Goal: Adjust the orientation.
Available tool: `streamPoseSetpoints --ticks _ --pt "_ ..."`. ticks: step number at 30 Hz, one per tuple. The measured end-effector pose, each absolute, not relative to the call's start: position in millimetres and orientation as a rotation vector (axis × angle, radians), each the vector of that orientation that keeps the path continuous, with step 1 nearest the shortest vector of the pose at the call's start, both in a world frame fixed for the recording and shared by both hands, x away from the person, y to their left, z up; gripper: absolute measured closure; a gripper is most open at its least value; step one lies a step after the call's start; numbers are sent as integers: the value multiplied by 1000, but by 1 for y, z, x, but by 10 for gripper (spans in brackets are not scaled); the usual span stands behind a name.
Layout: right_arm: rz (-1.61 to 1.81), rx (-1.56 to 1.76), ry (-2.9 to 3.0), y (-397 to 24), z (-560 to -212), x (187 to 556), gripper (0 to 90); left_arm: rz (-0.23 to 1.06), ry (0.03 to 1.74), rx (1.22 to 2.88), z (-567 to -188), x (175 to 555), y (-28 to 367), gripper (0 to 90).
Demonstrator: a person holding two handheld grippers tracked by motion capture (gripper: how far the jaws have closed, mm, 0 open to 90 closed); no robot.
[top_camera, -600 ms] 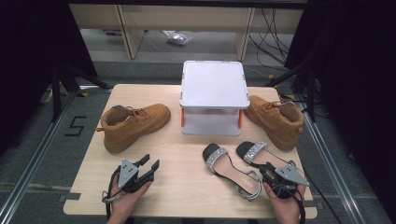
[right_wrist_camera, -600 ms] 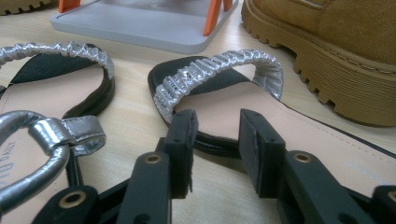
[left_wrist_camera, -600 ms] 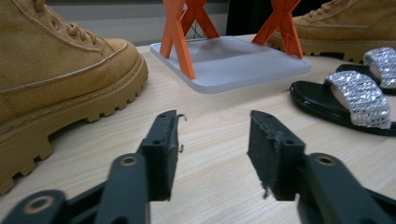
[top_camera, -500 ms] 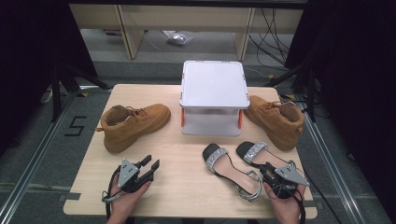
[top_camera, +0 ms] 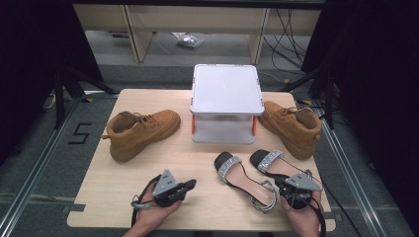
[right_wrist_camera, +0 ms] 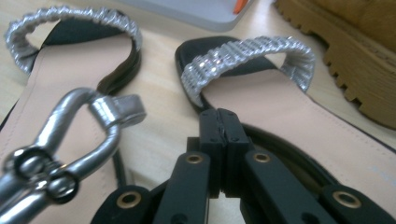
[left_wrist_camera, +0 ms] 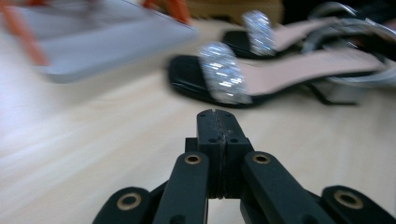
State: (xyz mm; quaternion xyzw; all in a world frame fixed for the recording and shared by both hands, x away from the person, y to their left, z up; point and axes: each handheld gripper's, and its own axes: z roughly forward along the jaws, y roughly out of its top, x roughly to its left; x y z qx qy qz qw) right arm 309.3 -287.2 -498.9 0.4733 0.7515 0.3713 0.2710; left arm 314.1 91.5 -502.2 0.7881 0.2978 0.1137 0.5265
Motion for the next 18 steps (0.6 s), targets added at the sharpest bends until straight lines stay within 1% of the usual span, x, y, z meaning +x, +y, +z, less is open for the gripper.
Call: streamPoseSetpoints --ticks 1,2,3,4,5,6,7,9,10,11,13,14,18 --pt "989 1263 2037 -287 -498 309 900 240 699 1908 -502 314 83 893" --pt "989 1263 2037 -287 -498 309 900 240 699 1908 -502 314 83 893" --pt "980 1263 2043 -287 -497 309 900 217 689 1934 -501 315 76 893" --pt "968 1285 2061 -286 -496 309 900 186 659 1990 -501 318 62 892" --pt "968 1285 2061 -286 -496 309 900 186 659 1990 -501 318 62 890" --pt "956 1287 2067 -286 -495 309 900 141 642 2021 -502 322 48 889" --pt "956 1287 2067 -286 -495 309 900 141 642 2021 -502 322 48 889" --pt "946 1296 2076 -286 -495 309 900 95 623 2063 -503 325 35 889" --pt "927 1302 2089 -287 -495 308 900 69 615 2092 -504 327 22 889" --pt "926 1317 2096 -286 -495 307 900 69 615 2092 -504 327 22 889" --pt "926 1360 2099 -283 -497 304 900 33 608 2129 -506 329 4 890" --pt "912 1306 2121 -285 -498 306 900 26 613 2139 -508 330 -1 890" --pt "916 1311 2147 -280 -501 305 900 17 603 2161 -510 334 -15 891"
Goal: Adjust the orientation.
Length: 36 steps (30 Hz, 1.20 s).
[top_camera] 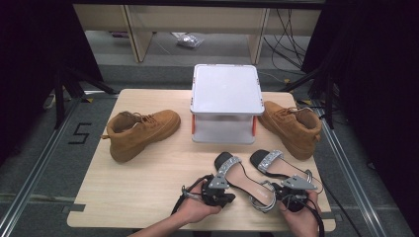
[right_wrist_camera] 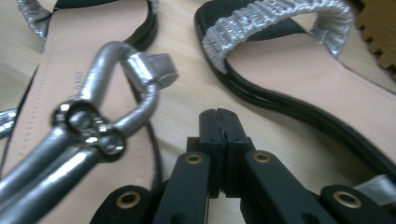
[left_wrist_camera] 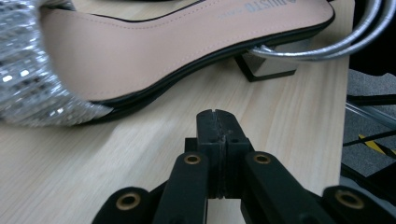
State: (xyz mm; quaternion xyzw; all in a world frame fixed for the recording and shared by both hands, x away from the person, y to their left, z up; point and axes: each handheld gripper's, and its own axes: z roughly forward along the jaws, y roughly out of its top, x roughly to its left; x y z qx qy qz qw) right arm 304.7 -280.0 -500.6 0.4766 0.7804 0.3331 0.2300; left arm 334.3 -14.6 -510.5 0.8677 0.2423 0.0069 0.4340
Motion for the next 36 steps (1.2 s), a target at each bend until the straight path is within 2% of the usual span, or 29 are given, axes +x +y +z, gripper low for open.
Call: streamPoseSetpoints --ticks 3,4,19,32,36 --pt "918 1387 2146 -274 -498 302 900 21 606 2183 -511 338 -21 892" --pt "916 1310 2148 -276 -499 305 900 20 606 2182 -511 340 -22 893" --pt "957 1300 2279 -245 -499 298 900 -11 649 2188 -510 348 -17 895" --pt "1040 1244 2430 -210 -506 294 886 25 697 2190 -508 355 15 895" --pt "992 1211 2475 -202 -504 294 855 38 730 2124 -502 356 32 894"
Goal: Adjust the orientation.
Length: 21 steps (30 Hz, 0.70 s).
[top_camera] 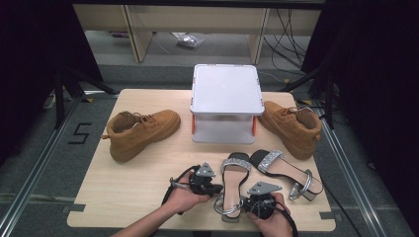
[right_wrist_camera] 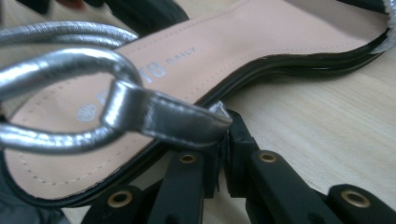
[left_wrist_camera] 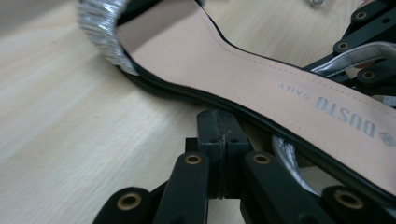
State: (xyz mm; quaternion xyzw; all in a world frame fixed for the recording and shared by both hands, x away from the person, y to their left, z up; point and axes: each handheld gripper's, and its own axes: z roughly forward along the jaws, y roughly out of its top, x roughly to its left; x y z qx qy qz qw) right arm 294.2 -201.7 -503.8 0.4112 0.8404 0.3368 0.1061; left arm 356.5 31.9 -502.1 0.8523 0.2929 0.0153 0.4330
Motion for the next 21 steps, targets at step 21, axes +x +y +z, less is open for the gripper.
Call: streamPoseSetpoints --ticks 21 --pt "1075 1495 2276 -239 -477 302 630 279 815 1864 -446 387 106 876"
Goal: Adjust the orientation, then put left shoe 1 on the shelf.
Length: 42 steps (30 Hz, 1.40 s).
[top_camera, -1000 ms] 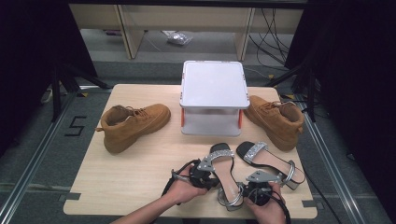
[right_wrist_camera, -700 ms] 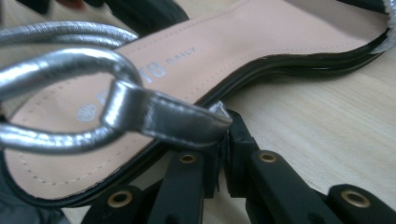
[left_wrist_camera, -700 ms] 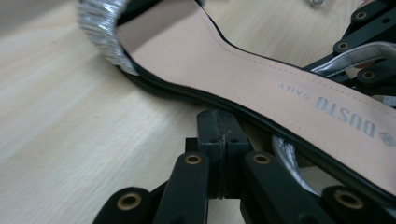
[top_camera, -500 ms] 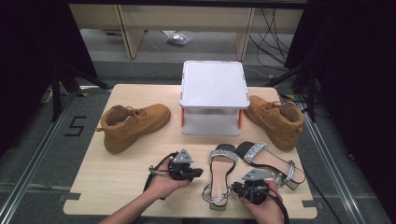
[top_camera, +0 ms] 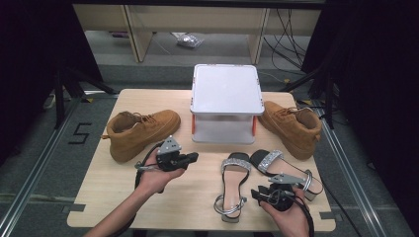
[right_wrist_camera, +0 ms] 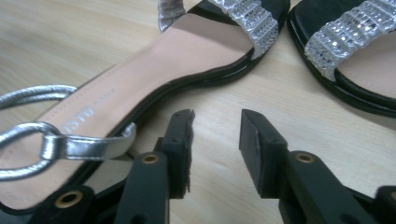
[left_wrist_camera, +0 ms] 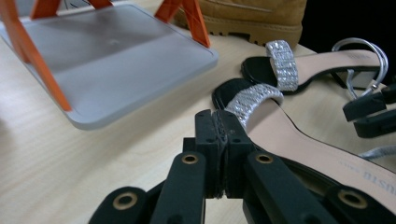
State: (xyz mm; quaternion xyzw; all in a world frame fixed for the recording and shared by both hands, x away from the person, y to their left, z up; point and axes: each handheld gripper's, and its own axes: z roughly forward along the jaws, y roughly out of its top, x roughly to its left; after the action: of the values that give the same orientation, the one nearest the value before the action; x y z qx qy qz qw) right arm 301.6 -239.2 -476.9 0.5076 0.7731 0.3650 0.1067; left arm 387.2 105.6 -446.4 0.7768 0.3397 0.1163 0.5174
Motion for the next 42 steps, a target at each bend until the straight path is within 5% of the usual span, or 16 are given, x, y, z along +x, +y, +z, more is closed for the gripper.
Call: streamPoseSetpoints --ticks 21,31,42 --pt "1114 1835 2332 -203 -460 340 489 443 791 1750 -393 446 99 827" --pt "870 1964 2326 -169 -459 351 405 547 815 1702 -375 480 86 555" --pt "744 2019 2321 -157 -461 355 354 543 863 1711 -381 496 79 484"
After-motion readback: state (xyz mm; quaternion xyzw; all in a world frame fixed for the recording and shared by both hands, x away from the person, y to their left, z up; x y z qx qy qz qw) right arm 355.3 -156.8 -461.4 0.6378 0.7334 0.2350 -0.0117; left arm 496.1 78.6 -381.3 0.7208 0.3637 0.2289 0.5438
